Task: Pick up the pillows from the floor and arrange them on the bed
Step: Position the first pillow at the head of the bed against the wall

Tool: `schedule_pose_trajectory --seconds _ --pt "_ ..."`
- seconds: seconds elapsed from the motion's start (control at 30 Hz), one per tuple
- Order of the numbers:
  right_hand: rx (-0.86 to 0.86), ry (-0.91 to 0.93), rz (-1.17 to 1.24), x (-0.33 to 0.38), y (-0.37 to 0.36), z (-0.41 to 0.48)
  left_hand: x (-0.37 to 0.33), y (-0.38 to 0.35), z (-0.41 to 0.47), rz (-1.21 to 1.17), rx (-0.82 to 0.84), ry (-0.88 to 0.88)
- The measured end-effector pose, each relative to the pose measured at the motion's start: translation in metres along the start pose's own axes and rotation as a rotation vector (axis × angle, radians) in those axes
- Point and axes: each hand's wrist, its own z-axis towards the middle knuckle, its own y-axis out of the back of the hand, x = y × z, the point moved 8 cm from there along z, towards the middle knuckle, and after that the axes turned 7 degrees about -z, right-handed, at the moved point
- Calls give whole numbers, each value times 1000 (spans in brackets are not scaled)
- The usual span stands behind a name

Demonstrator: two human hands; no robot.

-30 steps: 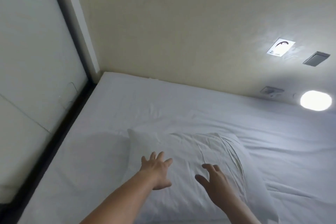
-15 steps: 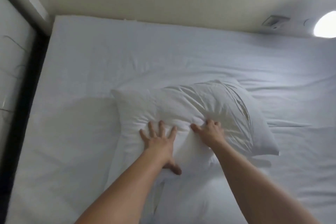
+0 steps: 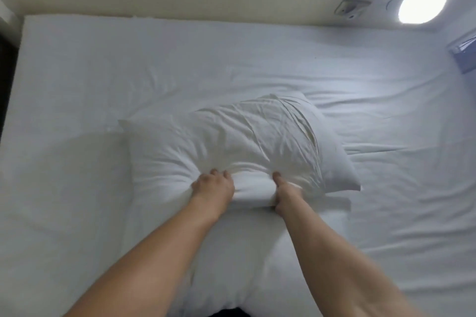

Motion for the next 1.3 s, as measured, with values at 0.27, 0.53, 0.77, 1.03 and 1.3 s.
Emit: schedule_pose_trajectory --seconds 0.27,0.53,0.77,1.03,1.3 --pt "-66 516 146 159 -16 -124 55 115 -30 -418 -148 -106" --pt "203 932 -61 240 -158 -287 232 173 -65 -1098 -84 70" --pt "417 829 -484 130 -252 -203 310 141 -25 -650 -488 291" --pt "370 639 -639 45 -242 -100 379 79 -9 -441 -363 588" --pt "587 430 -422 36 -298 -99 416 33 1 -423 -383 571"
